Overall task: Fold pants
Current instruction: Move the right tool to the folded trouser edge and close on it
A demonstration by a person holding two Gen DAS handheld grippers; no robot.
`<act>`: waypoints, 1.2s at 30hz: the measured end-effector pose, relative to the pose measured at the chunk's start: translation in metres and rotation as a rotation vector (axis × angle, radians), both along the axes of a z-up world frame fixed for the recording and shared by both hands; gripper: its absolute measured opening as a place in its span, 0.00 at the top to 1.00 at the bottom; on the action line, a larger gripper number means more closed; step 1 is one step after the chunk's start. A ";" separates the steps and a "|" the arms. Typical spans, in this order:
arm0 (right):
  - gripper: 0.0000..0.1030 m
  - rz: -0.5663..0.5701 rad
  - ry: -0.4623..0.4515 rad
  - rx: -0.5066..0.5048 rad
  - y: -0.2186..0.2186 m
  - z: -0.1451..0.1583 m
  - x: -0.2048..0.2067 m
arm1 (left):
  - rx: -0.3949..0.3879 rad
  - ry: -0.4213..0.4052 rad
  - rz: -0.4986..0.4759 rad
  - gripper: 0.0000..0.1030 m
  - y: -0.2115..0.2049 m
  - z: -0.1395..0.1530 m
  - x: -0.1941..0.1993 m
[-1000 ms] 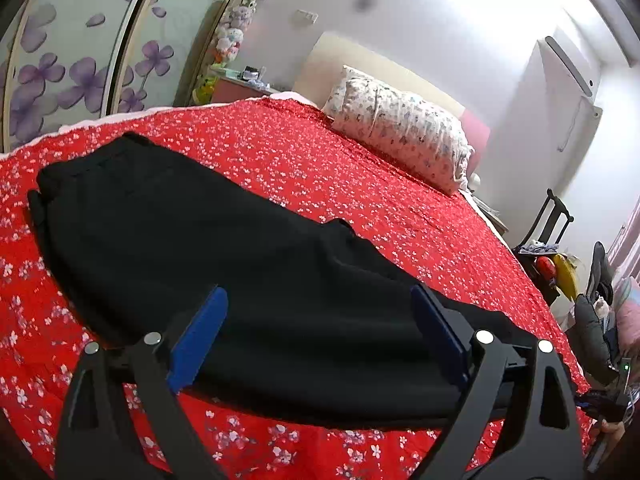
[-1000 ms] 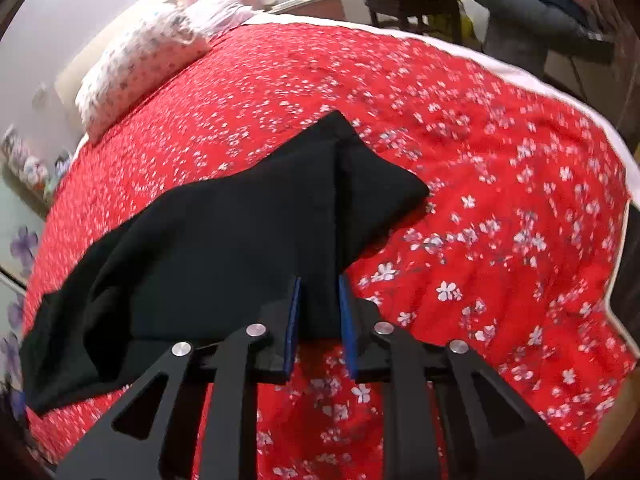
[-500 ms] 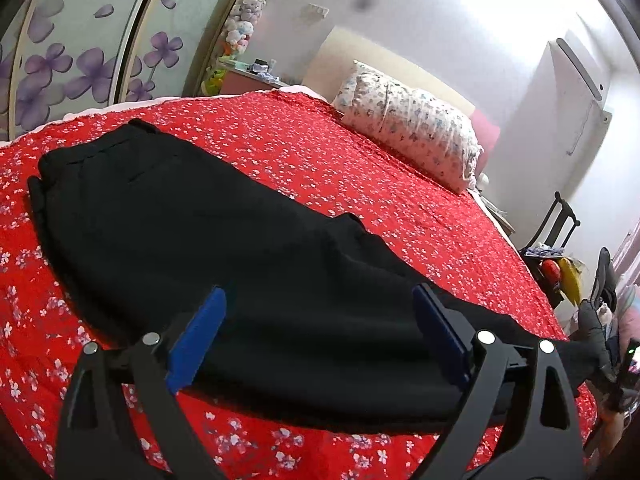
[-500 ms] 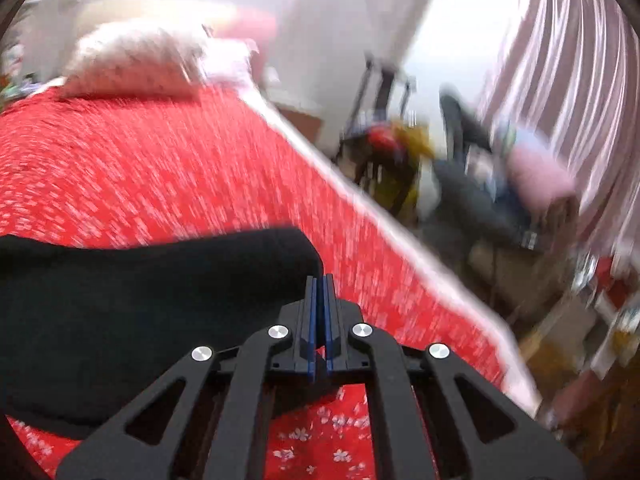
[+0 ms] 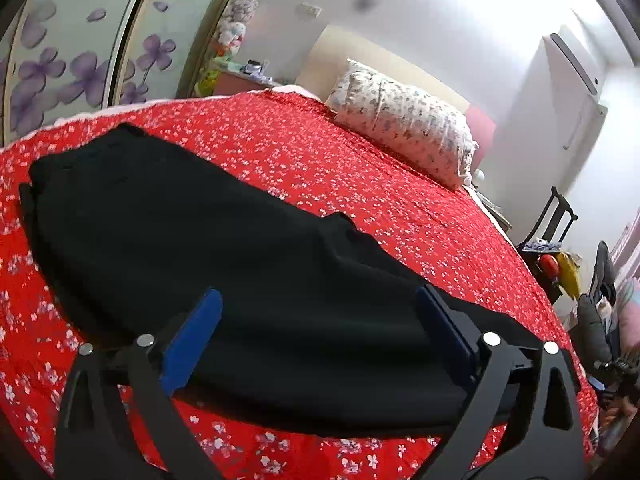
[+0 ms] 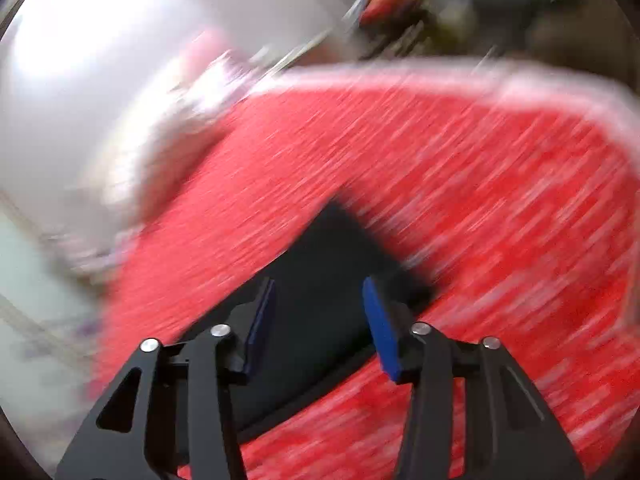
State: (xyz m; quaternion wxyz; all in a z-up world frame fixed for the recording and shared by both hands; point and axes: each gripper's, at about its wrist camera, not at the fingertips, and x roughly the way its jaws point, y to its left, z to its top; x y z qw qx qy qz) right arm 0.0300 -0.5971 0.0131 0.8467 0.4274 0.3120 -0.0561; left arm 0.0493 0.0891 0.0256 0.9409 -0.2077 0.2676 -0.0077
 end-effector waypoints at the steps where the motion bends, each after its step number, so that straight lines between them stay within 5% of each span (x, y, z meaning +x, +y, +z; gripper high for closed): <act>1: 0.58 0.095 -0.013 0.108 0.015 -0.008 0.008 | 0.006 -0.001 -0.003 0.04 -0.002 0.000 0.000; 4: 0.63 0.358 0.027 0.208 0.084 -0.026 0.041 | 0.016 0.007 0.000 0.02 -0.005 0.001 0.001; 9: 0.68 0.582 0.228 0.255 0.171 -0.059 0.066 | 0.029 0.004 -0.011 0.02 -0.009 0.003 0.002; 13: 0.68 0.575 0.245 0.189 0.182 -0.051 0.070 | 0.064 -0.003 -0.029 0.02 -0.011 0.003 0.003; 36: 0.76 0.334 0.311 0.529 0.170 -0.086 0.045 | 0.036 0.016 -0.048 0.02 -0.011 -0.001 0.006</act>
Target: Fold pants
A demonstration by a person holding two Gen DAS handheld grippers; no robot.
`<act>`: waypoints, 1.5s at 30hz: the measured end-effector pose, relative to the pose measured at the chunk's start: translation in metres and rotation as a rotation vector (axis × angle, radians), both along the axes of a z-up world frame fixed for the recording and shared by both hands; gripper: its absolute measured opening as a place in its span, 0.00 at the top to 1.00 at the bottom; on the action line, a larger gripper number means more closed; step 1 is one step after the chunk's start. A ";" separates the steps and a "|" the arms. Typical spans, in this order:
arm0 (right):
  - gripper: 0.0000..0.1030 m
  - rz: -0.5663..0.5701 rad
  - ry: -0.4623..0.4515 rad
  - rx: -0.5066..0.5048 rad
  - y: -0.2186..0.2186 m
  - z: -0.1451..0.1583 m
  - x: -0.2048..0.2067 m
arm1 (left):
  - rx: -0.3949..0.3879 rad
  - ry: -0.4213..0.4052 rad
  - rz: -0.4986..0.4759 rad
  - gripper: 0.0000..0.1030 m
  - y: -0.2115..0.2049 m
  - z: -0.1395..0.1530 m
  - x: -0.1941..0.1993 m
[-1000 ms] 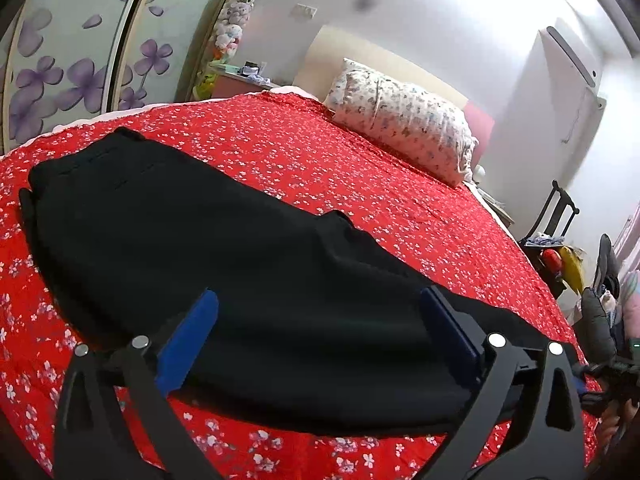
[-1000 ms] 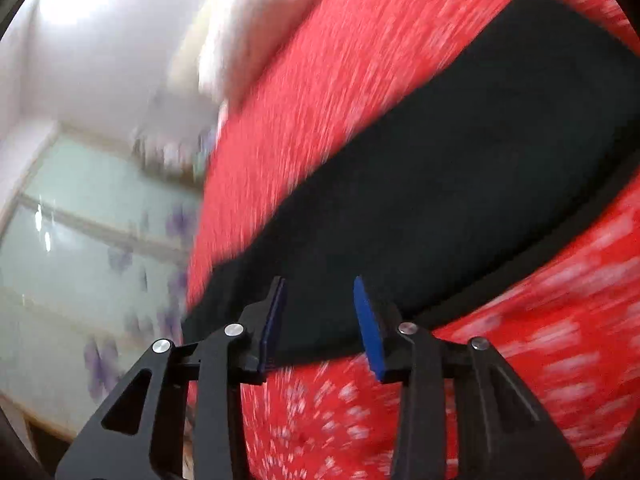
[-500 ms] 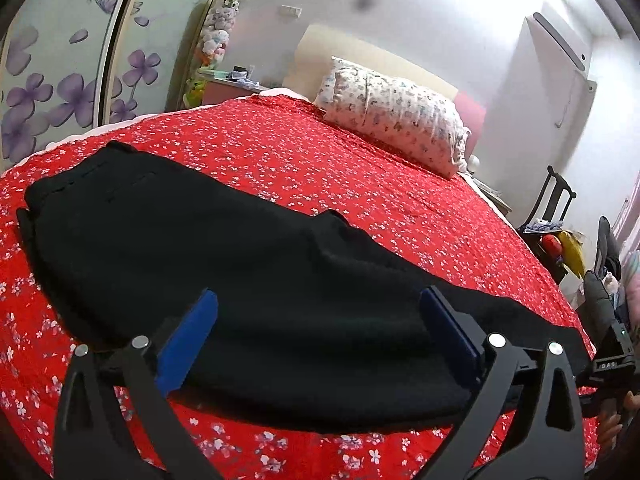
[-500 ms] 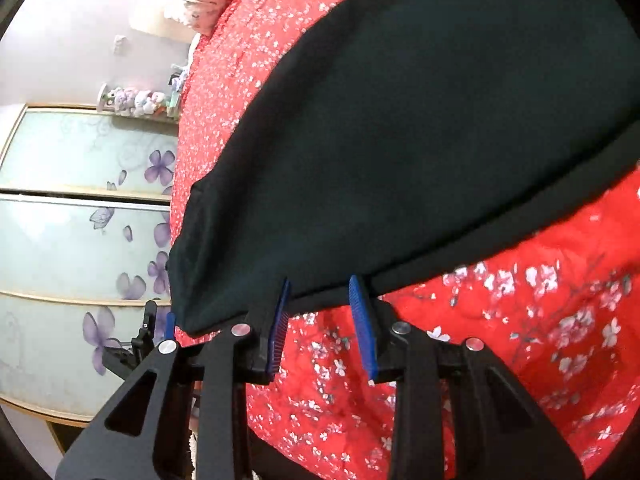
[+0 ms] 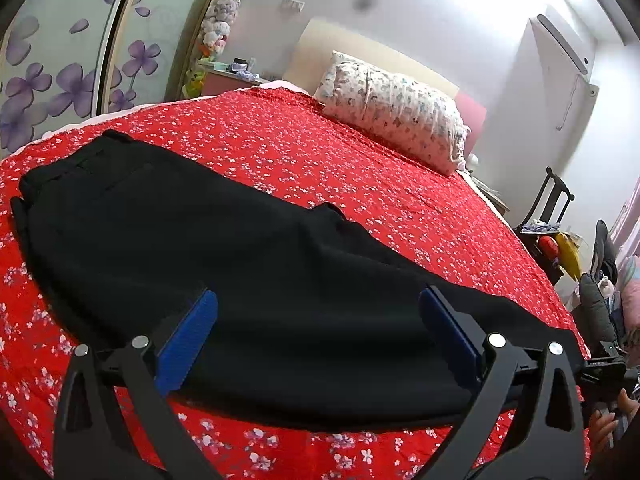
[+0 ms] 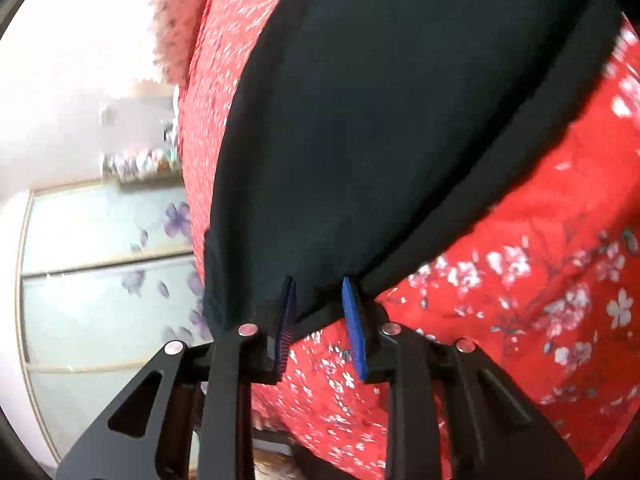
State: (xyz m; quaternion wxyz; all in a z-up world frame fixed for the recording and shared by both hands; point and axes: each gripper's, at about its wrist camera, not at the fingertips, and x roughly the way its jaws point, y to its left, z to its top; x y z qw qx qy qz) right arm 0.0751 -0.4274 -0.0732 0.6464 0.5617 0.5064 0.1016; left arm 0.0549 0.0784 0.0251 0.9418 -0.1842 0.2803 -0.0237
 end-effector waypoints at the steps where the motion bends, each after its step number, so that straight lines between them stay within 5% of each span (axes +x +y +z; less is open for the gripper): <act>1: 0.76 -0.027 0.003 0.002 -0.001 0.000 -0.003 | 0.002 0.000 0.000 0.02 0.000 0.000 0.000; 8: 0.76 -0.123 -0.016 -0.009 -0.001 -0.001 -0.005 | -0.010 0.002 0.009 0.02 0.004 -0.001 0.001; 13: 0.87 -0.075 -0.075 -0.164 0.008 0.009 0.004 | -0.007 0.004 0.008 0.02 0.003 -0.001 0.001; 22: 1.00 -0.036 -0.091 -0.281 0.010 0.023 -0.018 | -0.020 -0.008 0.031 0.02 0.011 0.002 -0.003; 26: 1.00 0.015 -0.086 -0.329 0.010 0.018 -0.011 | -0.031 -0.019 0.048 0.02 0.013 0.005 -0.005; 29: 1.00 0.118 -0.109 -0.447 0.020 0.043 -0.009 | -0.047 -0.028 0.059 0.02 0.017 0.007 -0.007; 32: 0.82 0.196 -0.301 -0.642 0.048 0.093 -0.012 | -0.059 -0.051 0.085 0.02 0.021 0.009 -0.008; 34: 0.45 0.283 -0.475 -0.823 0.084 0.127 -0.003 | -0.078 -0.058 0.092 0.02 0.023 0.009 -0.008; 35: 0.37 0.338 -0.589 -0.882 0.111 0.142 0.006 | -0.084 -0.058 0.094 0.02 0.024 0.009 -0.007; 39: 0.35 0.588 -0.773 -0.930 0.203 0.151 0.065 | -0.075 -0.055 0.116 0.02 0.022 0.007 -0.005; 45: 0.39 0.802 -0.759 -0.941 0.313 0.107 0.161 | -0.098 -0.065 0.162 0.02 0.033 0.008 -0.007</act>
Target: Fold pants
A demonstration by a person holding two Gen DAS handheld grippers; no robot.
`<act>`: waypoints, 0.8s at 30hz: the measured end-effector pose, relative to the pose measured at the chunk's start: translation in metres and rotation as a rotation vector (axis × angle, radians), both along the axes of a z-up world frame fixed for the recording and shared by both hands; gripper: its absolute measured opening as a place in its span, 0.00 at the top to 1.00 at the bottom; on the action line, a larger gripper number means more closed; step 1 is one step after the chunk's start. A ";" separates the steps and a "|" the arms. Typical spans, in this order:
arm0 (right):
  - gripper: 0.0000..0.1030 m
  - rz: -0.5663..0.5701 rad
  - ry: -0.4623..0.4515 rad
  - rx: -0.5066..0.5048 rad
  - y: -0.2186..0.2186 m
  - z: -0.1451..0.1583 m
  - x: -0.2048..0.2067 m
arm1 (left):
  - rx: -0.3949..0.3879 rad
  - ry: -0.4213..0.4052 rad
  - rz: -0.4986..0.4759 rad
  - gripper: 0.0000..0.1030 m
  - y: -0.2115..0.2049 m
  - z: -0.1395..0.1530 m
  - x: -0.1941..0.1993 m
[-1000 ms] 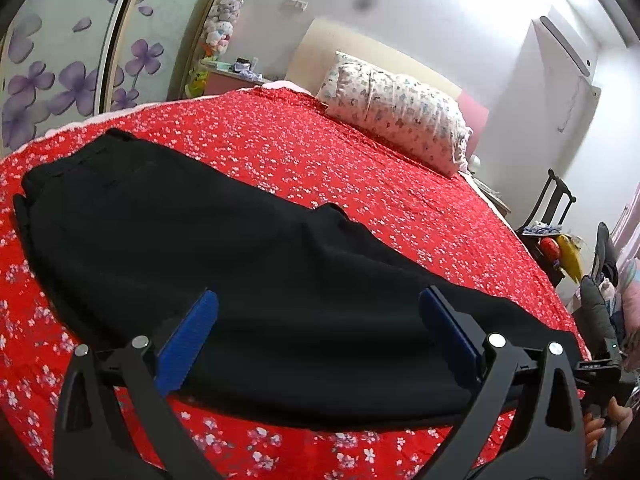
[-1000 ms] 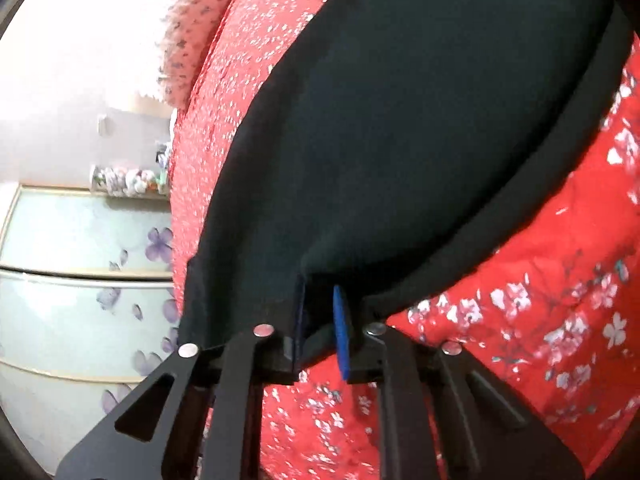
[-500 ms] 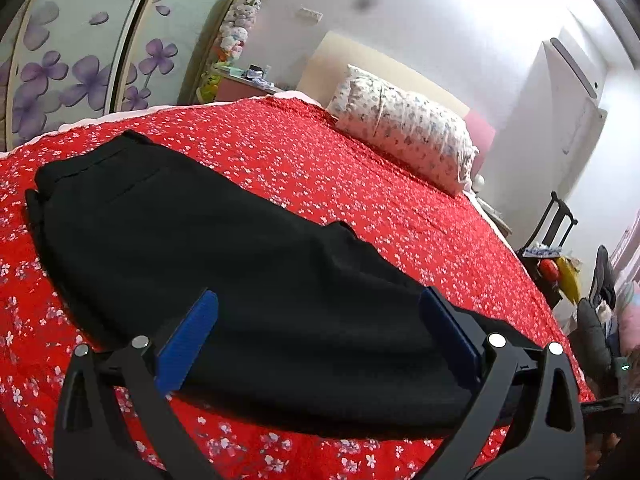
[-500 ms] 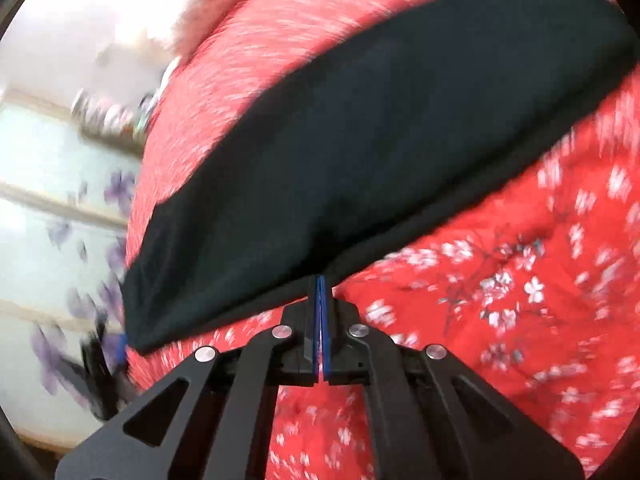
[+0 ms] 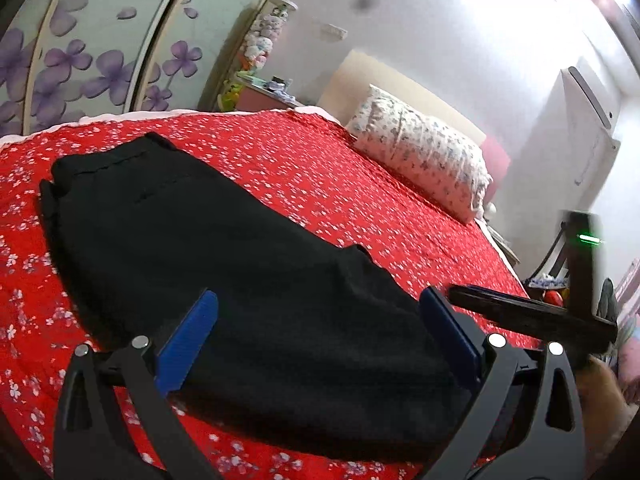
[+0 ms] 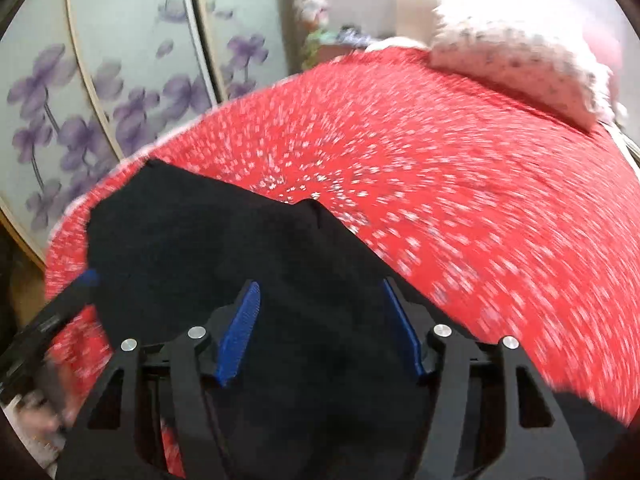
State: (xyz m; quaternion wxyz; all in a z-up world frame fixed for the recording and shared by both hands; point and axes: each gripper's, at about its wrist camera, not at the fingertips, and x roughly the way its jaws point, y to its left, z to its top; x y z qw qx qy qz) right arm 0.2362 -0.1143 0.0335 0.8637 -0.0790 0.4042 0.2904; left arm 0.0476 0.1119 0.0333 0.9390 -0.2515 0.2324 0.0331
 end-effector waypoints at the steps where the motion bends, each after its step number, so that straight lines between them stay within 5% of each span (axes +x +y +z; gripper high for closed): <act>1: 0.40 0.008 0.011 -0.008 0.010 -0.005 0.009 | -0.002 0.001 0.005 0.02 0.002 0.000 0.000; 8: 0.47 0.058 0.084 -0.084 0.040 -0.038 0.040 | -0.040 0.026 0.013 0.02 0.024 -0.007 0.000; 12: 0.91 0.090 0.154 -0.120 0.047 -0.054 0.041 | -0.080 0.054 0.032 0.02 0.039 -0.013 0.000; 13: 0.96 0.106 0.139 -0.130 0.049 -0.052 0.038 | -0.091 0.061 0.042 0.02 0.043 -0.015 0.000; 18: 0.98 -0.004 -0.026 -0.170 0.053 -0.027 0.042 | -0.105 0.092 0.075 0.02 0.052 -0.019 0.002; 22: 0.96 -0.009 0.024 -0.285 0.066 -0.058 0.049 | -0.084 0.103 0.068 0.02 0.048 -0.019 0.003; 24: 0.90 -0.021 -0.026 -0.313 0.069 -0.061 0.039 | -0.086 0.104 0.056 0.02 0.050 -0.016 0.003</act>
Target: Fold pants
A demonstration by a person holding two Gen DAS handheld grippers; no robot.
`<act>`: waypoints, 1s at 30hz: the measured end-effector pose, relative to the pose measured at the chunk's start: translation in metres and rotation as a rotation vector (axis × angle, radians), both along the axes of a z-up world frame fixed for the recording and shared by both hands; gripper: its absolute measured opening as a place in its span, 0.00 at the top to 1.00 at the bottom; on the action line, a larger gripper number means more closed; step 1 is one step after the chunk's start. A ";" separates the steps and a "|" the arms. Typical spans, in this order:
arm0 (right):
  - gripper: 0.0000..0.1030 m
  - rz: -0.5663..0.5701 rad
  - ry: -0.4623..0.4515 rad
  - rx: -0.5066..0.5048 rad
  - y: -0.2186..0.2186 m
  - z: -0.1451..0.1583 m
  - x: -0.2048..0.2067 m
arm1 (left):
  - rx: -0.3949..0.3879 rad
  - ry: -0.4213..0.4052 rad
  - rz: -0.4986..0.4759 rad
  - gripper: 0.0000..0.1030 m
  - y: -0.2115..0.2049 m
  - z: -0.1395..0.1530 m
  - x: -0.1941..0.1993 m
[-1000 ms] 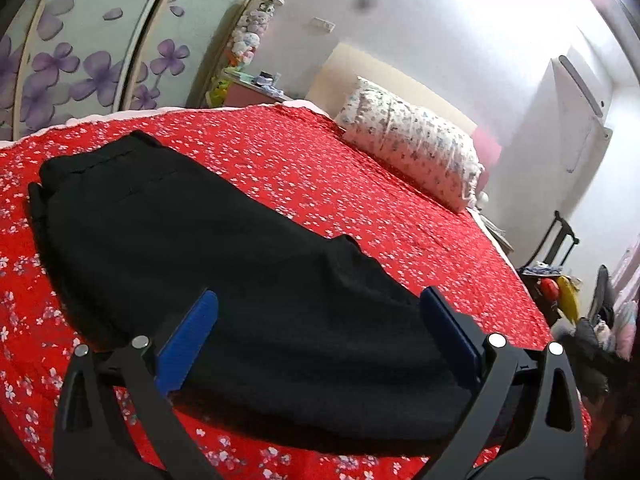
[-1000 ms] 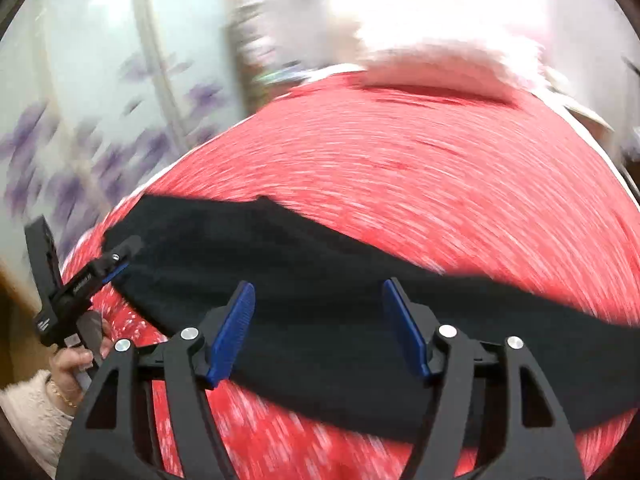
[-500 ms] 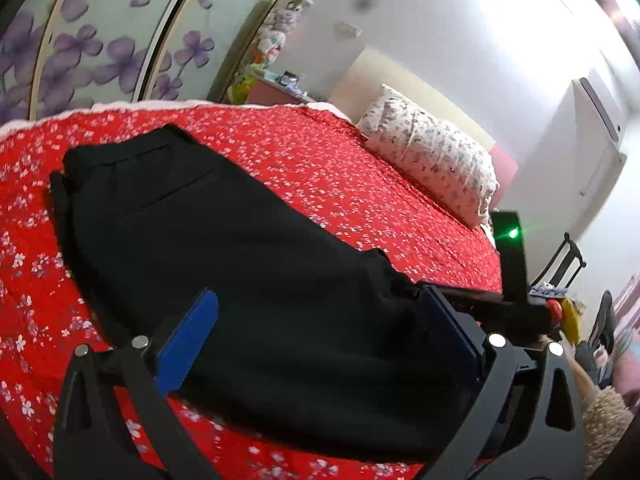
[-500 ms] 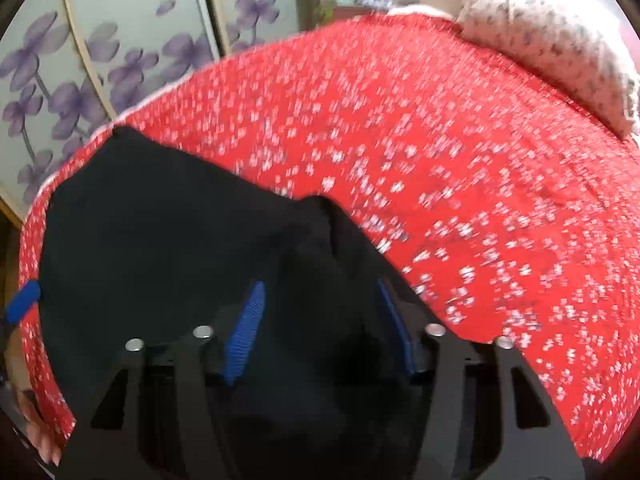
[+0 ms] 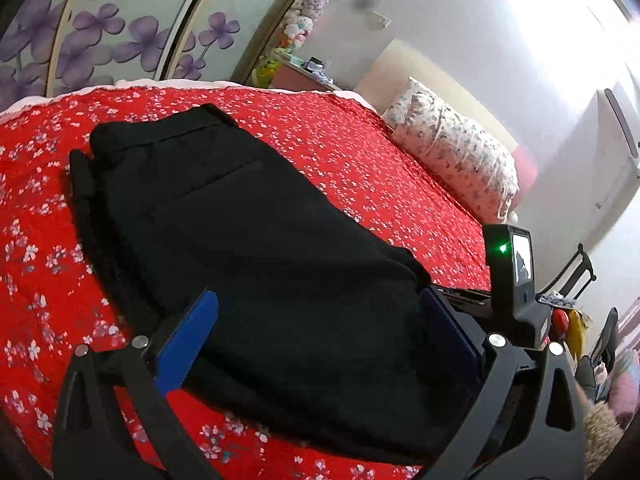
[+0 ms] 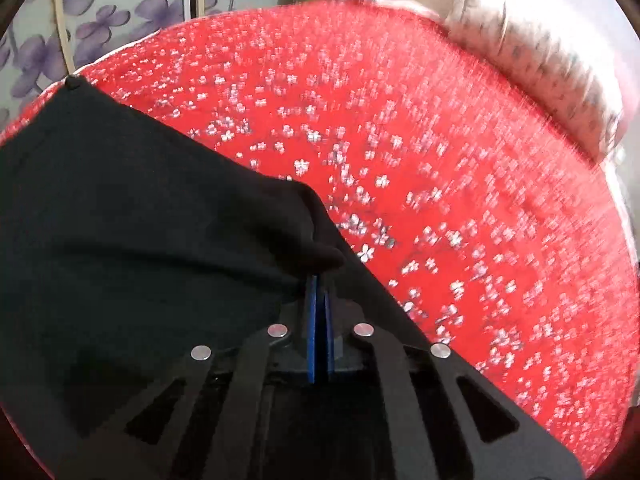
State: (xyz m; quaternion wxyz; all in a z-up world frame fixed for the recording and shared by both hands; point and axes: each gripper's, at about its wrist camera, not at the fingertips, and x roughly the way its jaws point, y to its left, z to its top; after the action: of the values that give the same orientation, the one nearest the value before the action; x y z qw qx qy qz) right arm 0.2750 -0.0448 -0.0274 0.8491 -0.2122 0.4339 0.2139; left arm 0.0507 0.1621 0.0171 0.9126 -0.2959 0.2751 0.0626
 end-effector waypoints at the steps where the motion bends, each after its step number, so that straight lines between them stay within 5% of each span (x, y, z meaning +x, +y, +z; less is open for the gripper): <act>1: 0.82 -0.030 0.015 0.013 -0.003 0.003 -0.001 | -0.017 -0.004 -0.008 0.02 0.005 0.003 0.000; 2: 0.74 -0.059 0.029 0.029 -0.007 0.005 -0.001 | -0.035 -0.012 -0.007 0.02 0.011 0.006 -0.001; 4: 0.36 -0.153 0.042 0.100 -0.027 0.020 -0.003 | -0.061 -0.039 0.025 0.02 0.030 0.014 -0.008; 6: 0.36 -0.224 0.014 0.241 -0.057 0.041 -0.021 | -0.103 -0.076 0.052 0.02 0.053 0.018 -0.015; 9: 0.36 -0.258 0.054 0.460 -0.104 0.060 -0.055 | -0.264 -0.116 0.100 0.02 0.098 0.011 -0.026; 14: 0.36 -0.295 0.069 0.586 -0.172 0.066 -0.116 | -0.588 -0.047 0.142 0.02 0.148 -0.034 -0.029; 20: 0.30 -0.441 -0.011 0.787 -0.255 0.048 -0.164 | -0.612 -0.096 0.116 0.02 0.154 -0.033 -0.027; 22: 0.30 -0.509 0.035 0.863 -0.276 0.035 -0.165 | -0.632 -0.105 0.128 0.02 0.157 -0.036 -0.029; 25: 0.30 -0.499 0.062 0.877 -0.283 0.034 -0.163 | -0.652 -0.175 0.178 0.02 0.162 -0.032 -0.047; 28: 0.30 -0.480 0.026 0.850 -0.286 0.039 -0.169 | -0.581 -0.235 0.207 0.02 0.162 -0.018 -0.056; 30: 0.30 -0.476 0.042 0.866 -0.287 0.037 -0.169 | -0.564 -0.204 0.173 0.02 0.159 -0.018 -0.047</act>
State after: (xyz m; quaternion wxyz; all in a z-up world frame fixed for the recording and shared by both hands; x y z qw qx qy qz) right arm 0.1062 -0.3321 0.0099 0.8756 0.2695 0.3587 0.1790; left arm 0.0039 0.3213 -0.0010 0.8088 -0.5644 0.1625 0.0310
